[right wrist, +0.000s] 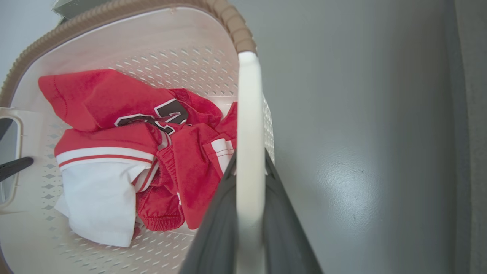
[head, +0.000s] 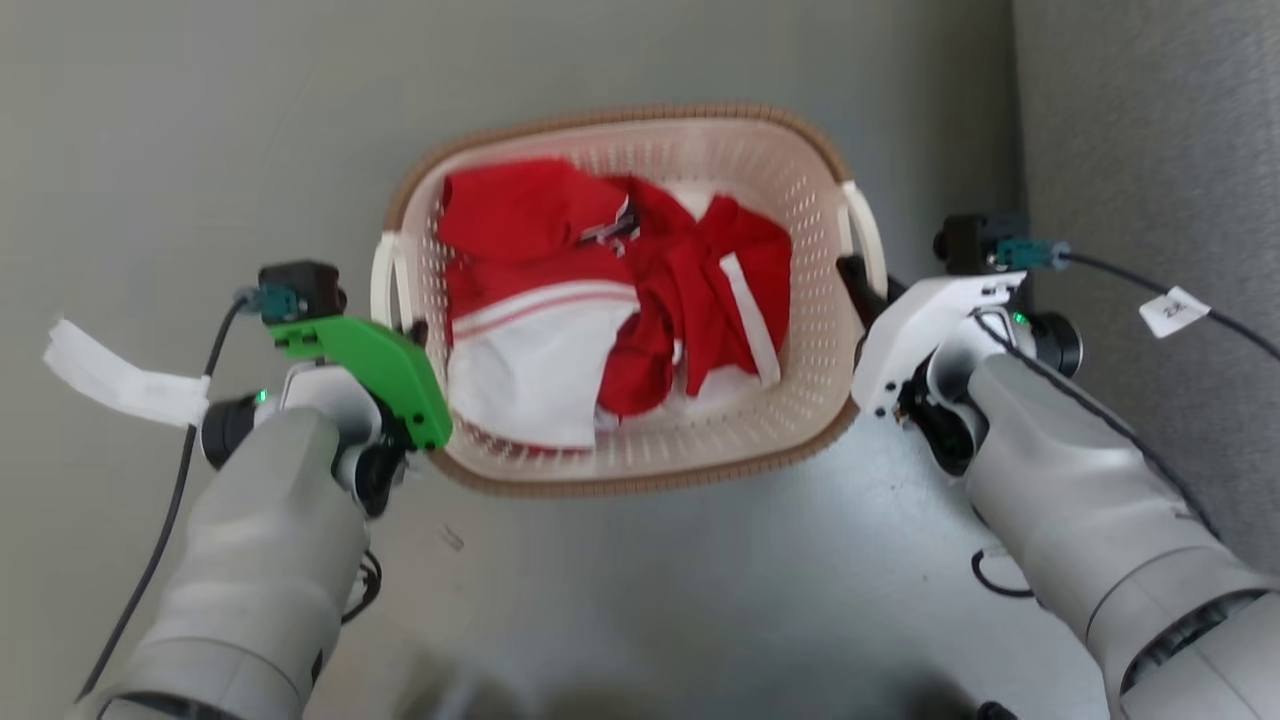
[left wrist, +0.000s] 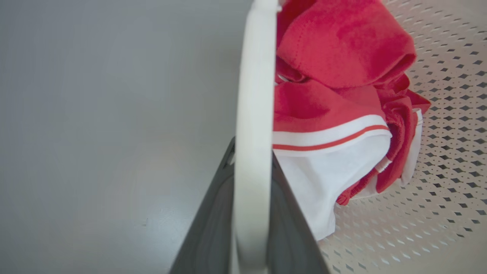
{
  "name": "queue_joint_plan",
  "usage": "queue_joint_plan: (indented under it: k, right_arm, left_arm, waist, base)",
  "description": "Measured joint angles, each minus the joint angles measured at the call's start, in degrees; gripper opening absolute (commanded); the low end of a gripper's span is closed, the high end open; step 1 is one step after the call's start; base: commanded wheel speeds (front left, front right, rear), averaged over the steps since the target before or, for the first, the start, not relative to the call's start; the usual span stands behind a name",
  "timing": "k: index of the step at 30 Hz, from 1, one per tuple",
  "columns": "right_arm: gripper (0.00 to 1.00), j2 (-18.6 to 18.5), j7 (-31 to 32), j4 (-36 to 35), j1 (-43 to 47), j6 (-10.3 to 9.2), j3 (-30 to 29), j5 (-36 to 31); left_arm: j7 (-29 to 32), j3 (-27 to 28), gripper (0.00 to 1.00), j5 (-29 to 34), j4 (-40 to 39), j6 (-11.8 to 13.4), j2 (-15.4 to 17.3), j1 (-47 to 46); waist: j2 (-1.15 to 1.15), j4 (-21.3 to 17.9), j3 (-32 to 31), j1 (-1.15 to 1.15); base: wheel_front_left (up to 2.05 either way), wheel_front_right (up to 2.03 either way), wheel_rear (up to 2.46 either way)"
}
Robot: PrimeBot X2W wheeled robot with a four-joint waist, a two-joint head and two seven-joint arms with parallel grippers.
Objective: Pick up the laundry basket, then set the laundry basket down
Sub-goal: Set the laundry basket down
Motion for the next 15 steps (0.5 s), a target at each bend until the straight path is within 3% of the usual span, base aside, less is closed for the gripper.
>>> queue_joint_plan:
  k: [15]
  right_arm:
    - [0.00, -1.09, -3.94, -0.68, -5.89, 0.00, 0.66, -2.81]
  left_arm:
    - [-7.90, -0.43, 0.00, 2.81, -0.31, 1.29, -0.07, -5.96]
  waist:
    - [0.00, 1.12, 10.97, 0.00]
  base:
    - [0.00, 0.00, 0.00]
